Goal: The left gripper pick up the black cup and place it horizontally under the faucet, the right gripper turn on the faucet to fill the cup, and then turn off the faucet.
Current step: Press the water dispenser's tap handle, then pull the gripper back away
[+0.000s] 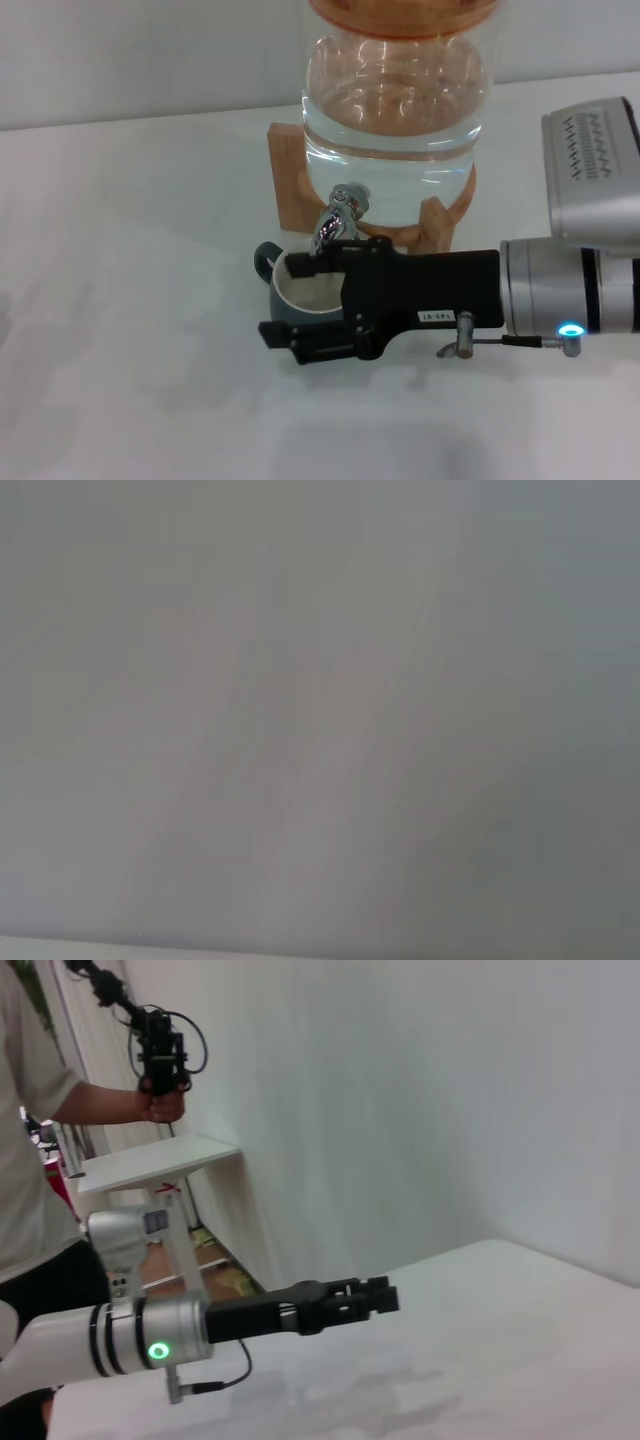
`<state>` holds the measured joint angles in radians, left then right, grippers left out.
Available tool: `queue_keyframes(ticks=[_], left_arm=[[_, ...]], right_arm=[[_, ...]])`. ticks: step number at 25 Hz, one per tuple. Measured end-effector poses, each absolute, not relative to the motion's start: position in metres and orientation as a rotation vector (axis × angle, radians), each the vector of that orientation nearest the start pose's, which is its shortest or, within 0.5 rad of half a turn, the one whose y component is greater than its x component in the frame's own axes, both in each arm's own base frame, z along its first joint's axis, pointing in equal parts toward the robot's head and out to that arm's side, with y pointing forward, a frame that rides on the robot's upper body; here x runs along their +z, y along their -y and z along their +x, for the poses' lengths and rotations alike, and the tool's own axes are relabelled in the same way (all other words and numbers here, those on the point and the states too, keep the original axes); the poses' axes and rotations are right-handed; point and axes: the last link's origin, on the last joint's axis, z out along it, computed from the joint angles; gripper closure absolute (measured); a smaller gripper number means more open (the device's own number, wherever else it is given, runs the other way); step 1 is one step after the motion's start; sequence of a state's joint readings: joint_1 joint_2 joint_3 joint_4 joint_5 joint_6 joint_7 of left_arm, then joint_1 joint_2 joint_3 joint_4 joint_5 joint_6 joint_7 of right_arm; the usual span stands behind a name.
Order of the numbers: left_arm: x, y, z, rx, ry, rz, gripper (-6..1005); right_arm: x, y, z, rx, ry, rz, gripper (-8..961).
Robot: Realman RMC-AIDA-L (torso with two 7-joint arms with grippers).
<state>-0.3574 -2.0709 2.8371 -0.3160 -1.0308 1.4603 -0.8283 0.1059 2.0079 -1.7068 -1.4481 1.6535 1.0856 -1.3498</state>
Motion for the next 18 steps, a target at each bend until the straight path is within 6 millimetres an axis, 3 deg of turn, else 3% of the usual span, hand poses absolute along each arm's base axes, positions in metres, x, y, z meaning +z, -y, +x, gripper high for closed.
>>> queue_keyframes(ticks=[18], left_arm=[[0.036,-0.267,-0.382,-0.823,0.755,-1.787,425]], right_arm=[[-0.010,-0.280,0.172,0.743,-0.520,-2.724,137]])
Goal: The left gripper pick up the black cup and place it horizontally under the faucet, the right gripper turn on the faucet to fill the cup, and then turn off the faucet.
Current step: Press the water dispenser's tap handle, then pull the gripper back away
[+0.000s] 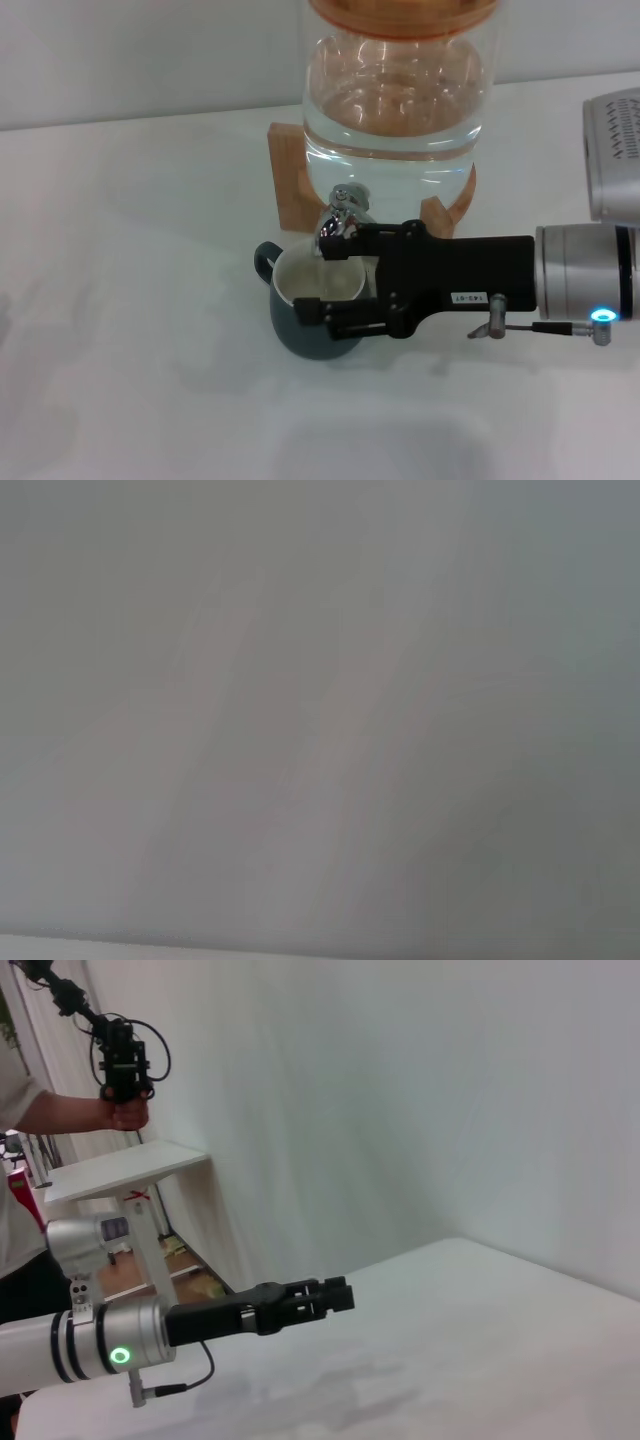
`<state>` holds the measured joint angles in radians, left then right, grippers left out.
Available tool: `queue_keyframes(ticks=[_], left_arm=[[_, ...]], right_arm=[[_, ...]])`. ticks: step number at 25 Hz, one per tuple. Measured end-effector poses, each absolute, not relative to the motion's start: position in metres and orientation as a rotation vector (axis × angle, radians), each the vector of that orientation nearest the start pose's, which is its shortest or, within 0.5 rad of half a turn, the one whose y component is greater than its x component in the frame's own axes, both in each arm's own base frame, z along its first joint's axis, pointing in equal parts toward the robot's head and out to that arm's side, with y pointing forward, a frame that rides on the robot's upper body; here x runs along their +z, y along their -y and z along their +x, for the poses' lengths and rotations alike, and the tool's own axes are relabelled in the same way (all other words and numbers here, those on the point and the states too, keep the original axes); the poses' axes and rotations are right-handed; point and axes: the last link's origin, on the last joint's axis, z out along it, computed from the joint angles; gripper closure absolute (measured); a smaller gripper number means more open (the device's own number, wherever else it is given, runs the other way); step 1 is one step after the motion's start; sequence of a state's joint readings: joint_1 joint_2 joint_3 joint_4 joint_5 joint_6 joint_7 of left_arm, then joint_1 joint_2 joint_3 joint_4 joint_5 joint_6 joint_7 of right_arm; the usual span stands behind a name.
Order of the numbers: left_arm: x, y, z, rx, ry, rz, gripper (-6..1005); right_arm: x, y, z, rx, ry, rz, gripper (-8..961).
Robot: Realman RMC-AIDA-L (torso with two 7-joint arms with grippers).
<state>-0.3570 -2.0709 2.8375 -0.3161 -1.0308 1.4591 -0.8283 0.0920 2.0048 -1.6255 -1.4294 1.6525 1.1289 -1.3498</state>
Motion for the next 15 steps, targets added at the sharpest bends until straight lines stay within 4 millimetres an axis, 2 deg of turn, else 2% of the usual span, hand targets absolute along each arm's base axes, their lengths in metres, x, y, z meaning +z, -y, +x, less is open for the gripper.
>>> queue_keyframes(ticks=[15], left_arm=[[0.0361,-0.2681,-0.3811,-0.824,0.753,-1.790,426]], right_arm=[[-0.0046,-0.2799,0.1788,0.749,-0.528,-2.728,138]])
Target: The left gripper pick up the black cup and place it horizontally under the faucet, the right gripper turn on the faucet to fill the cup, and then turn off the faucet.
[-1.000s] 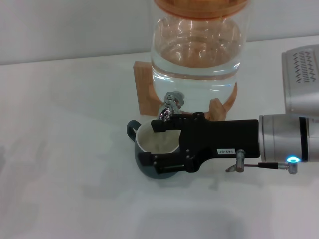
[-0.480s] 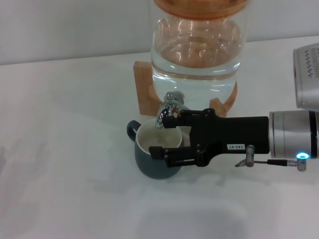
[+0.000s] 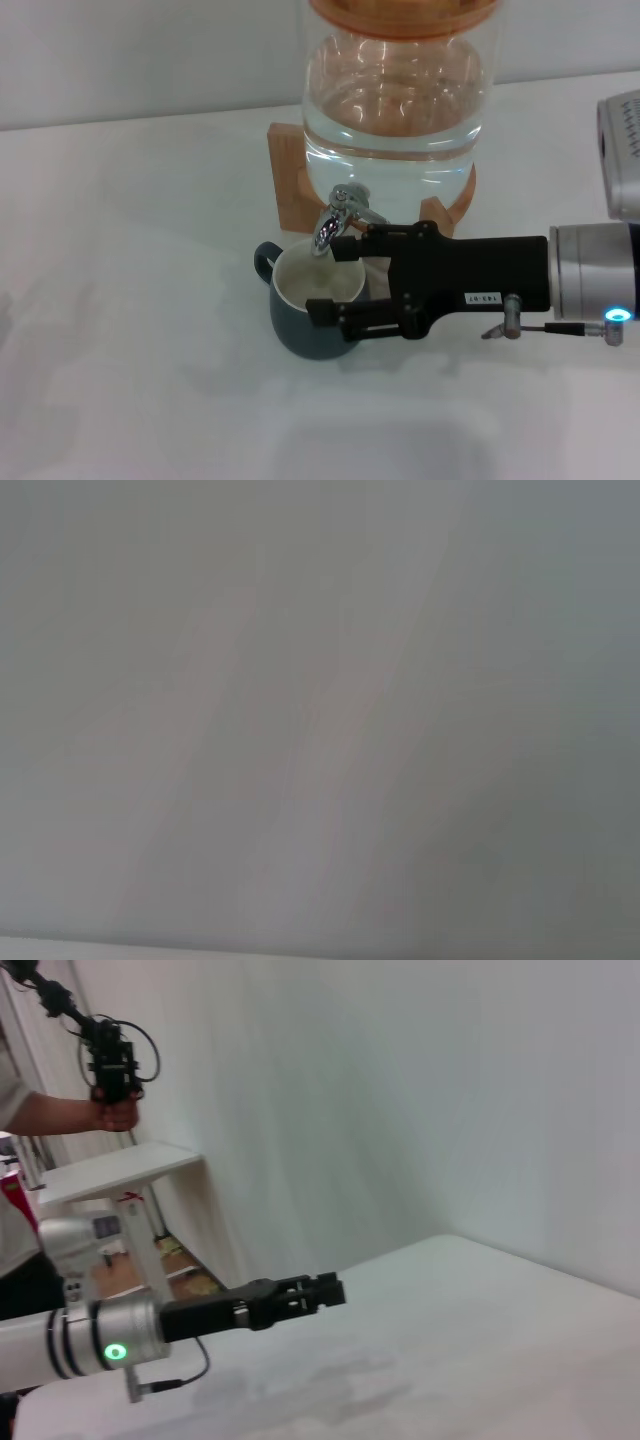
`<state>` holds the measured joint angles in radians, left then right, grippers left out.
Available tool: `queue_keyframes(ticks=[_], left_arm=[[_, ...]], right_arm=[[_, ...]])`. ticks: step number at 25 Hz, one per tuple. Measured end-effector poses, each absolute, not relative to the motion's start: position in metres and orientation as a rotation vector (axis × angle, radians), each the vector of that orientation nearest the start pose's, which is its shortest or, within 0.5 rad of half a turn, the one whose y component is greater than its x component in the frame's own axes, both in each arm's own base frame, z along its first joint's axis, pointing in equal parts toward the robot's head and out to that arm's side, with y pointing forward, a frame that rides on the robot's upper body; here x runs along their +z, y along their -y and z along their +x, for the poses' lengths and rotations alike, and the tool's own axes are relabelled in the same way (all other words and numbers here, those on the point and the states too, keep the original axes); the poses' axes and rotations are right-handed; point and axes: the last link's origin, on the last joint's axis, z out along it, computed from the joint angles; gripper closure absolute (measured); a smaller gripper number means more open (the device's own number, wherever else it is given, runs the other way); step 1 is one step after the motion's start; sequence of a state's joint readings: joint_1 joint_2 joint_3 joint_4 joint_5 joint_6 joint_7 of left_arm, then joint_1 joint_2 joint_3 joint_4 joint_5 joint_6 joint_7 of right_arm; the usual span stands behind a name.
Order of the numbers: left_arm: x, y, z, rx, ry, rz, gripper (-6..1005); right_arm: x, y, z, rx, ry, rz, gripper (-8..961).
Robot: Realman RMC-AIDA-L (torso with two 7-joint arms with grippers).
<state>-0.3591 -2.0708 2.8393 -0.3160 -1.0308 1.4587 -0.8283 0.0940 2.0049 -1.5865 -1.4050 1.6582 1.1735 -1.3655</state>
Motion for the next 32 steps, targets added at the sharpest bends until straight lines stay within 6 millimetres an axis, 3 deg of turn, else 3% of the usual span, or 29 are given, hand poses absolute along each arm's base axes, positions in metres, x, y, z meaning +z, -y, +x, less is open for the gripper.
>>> queue_keyframes(ticks=[8,13,18,23,32], left_arm=[[0.038,-0.267,-0.382,-0.827,0.755,-1.770,426],[0.044,-0.268,-0.384,-0.833,0.749,-1.736,426],[0.052,-0.267,-0.387,-0.831,0.726,-1.695,427],[0.060,-0.267,-0.389,-0.829,0.700,-1.646,427],[0.066,-0.266,-0.391,-0.839,0.682,-1.587,425]], right_arm=[[0.021,-0.268,0.178,0.872,-0.482,-2.783,137],[0.055,-0.267,0.199,0.911,-0.460,-2.708,138],[0.085,-0.271,0.243,0.915,-0.465,-2.507,138],[0.100,-0.270,0.293,0.942,-0.487,-2.276,137],[0.089,-0.249,0.358,0.930,-0.511,-1.904,137]])
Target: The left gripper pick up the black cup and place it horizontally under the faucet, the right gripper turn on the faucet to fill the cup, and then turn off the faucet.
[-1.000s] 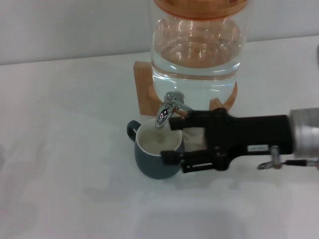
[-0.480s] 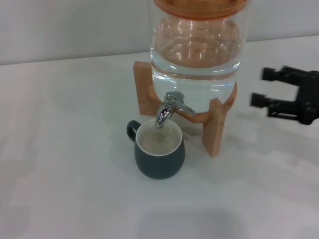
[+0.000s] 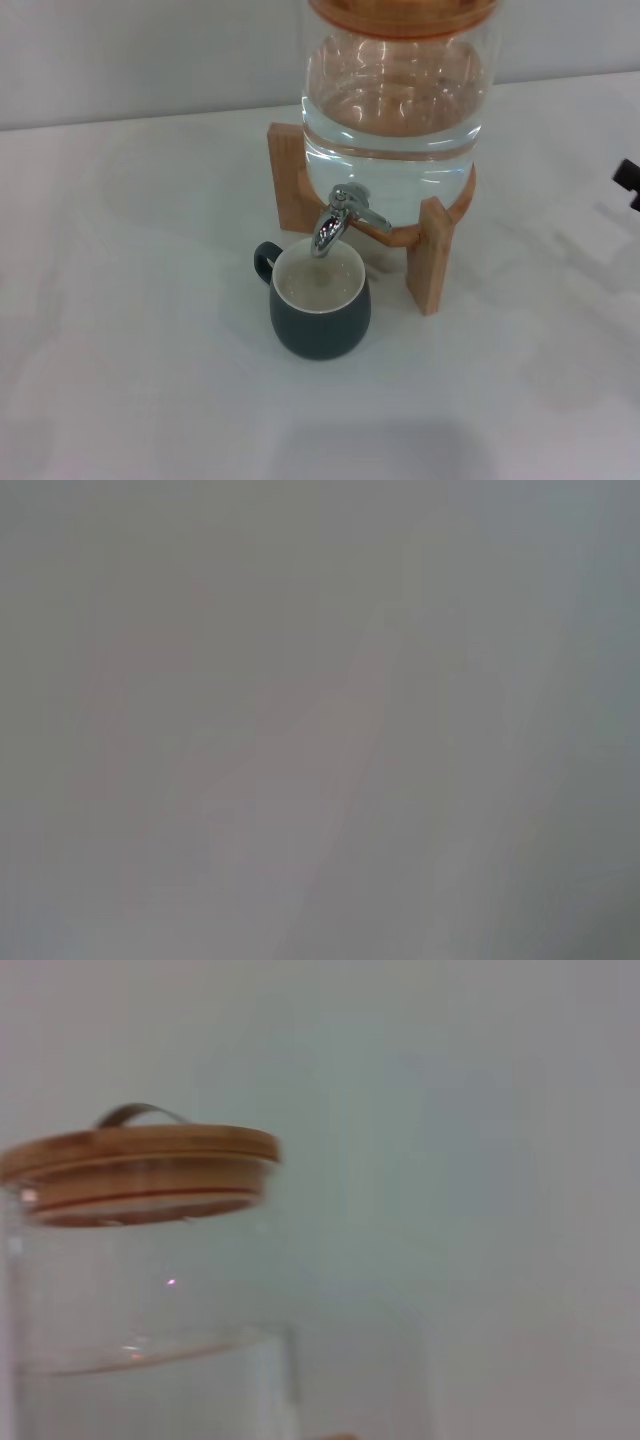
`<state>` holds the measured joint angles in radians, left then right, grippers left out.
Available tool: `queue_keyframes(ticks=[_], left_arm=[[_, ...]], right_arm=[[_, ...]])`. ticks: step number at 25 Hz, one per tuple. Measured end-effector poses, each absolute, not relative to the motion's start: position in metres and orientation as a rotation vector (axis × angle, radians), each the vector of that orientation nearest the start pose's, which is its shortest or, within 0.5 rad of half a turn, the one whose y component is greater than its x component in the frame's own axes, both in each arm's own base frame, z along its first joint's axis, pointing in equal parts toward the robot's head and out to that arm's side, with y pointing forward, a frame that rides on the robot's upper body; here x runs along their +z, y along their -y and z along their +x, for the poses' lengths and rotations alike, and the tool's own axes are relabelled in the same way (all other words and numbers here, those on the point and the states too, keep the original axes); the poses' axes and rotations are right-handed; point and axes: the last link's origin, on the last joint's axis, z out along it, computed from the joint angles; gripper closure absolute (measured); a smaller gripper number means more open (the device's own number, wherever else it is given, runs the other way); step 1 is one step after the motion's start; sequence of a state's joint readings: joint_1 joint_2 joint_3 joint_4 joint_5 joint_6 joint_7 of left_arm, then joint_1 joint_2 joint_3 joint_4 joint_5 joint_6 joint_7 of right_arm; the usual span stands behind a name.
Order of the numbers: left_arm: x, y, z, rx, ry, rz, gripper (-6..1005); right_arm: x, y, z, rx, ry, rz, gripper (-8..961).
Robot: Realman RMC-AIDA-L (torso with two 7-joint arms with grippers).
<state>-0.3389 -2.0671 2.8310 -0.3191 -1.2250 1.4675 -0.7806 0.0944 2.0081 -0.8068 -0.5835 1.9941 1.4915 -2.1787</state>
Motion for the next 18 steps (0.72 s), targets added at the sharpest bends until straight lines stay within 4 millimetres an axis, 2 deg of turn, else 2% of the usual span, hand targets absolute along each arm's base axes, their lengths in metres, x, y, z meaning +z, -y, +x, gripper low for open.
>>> queue_keyframes(ticks=[3,9,18], left_arm=[[0.067,-0.266,-0.391,-0.837,0.679,-1.588,421],[0.072,-0.268,-0.393,-0.830,0.674,-1.576,397],[0.080,-0.275,-0.390,-0.838,0.632,-1.540,192]], right_arm=[[0.086,-0.243,0.368,0.907,-0.526,-1.853,136],[0.080,-0.234,0.376,0.909,-0.546,-1.797,136],[0.077,-0.226,0.382,0.889,-0.518,-1.729,135]])
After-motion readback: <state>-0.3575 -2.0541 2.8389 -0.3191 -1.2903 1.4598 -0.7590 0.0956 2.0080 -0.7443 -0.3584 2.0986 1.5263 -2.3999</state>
